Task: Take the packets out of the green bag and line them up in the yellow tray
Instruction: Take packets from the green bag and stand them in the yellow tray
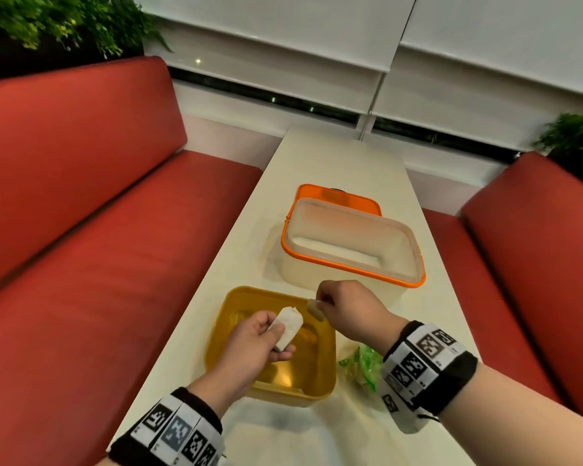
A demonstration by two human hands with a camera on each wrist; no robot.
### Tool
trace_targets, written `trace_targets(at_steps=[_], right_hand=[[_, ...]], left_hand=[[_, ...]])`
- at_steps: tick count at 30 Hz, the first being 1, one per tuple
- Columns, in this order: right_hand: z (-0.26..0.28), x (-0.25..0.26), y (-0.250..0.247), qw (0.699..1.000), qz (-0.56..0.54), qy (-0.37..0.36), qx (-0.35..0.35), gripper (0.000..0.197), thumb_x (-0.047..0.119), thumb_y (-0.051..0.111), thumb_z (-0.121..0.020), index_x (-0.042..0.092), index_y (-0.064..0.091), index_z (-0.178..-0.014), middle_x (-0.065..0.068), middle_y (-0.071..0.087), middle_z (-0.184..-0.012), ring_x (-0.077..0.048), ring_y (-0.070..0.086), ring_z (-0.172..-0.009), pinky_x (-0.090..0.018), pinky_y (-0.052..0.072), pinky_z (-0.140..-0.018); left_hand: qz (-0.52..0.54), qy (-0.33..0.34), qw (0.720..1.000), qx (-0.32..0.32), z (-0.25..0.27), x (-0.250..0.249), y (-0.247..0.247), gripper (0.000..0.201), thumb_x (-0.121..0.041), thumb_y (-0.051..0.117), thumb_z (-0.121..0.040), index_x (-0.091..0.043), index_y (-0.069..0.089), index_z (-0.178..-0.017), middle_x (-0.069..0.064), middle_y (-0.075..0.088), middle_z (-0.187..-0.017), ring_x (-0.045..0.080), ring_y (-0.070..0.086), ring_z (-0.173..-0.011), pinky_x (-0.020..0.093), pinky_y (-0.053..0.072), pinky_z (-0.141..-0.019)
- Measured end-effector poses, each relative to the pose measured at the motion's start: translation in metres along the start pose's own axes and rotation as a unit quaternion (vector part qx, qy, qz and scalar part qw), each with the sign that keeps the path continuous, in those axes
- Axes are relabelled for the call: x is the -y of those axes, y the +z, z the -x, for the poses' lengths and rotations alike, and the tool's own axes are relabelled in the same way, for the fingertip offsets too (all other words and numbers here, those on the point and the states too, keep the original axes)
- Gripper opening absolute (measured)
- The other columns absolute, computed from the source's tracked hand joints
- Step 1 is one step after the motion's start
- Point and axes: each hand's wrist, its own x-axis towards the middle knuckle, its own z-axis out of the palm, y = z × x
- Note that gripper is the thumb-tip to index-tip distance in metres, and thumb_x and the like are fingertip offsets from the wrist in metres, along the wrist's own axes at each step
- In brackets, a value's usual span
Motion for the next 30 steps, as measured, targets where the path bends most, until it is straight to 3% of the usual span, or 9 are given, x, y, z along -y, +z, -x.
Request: trace_targets(at_steps=[6,15,25,30], right_hand=[[-0.012,-0.004,0.018,0.996,0.081,0.023,0.035,0.019,0.022,0.049,-0.090,0.021,0.067,-0.097,-0.001,0.067,-0.098,-0.025,0.056,-0.096,-0.033,0.035,-0.077],[-0.011,-0.001,0.025,0.991,0.127,0.001,0.034,0.020,0.022,0.047,-0.087,0.018,0.065,-0.093,-0.002,0.067,-0.090,-0.025,0.054,-0.091,-0.036,0.032,-0.081],[-0.009,0.000,0.037,0.974,0.224,0.009,0.022,0.019,0.025,0.049,-0.085,0.016,0.063,-0.094,-0.003,0.061,-0.094,-0.026,0.049,-0.096,-0.039,0.031,-0.082],[-0.007,0.001,0.043,0.969,0.248,0.004,0.007,0.022,0.035,0.053,-0.086,0.016,0.062,-0.093,-0.003,0.061,-0.093,-0.026,0.051,-0.094,-0.040,0.031,-0.082]], left_hand=[[-0.011,-0.017,0.998,0.064,0.002,-0.002,-0.004,0.010,-0.005,0.051,-0.095,0.000,0.057,-0.101,0.014,0.066,-0.094,0.021,0.069,-0.070,0.025,0.057,-0.061],[-0.019,-0.040,0.990,0.137,0.004,-0.009,-0.016,0.005,-0.005,0.054,-0.093,-0.006,0.058,-0.092,0.008,0.068,-0.081,0.021,0.068,-0.070,0.024,0.055,-0.059],[-0.025,-0.064,0.992,0.107,-0.003,-0.009,-0.015,0.006,-0.004,0.052,-0.094,-0.002,0.057,-0.097,0.012,0.067,-0.085,0.020,0.069,-0.070,0.023,0.056,-0.056],[-0.203,-0.063,0.977,0.001,-0.020,-0.004,-0.013,0.007,-0.010,0.062,-0.088,-0.014,0.066,-0.084,0.005,0.068,-0.084,0.016,0.062,-0.078,0.027,0.051,-0.065]])
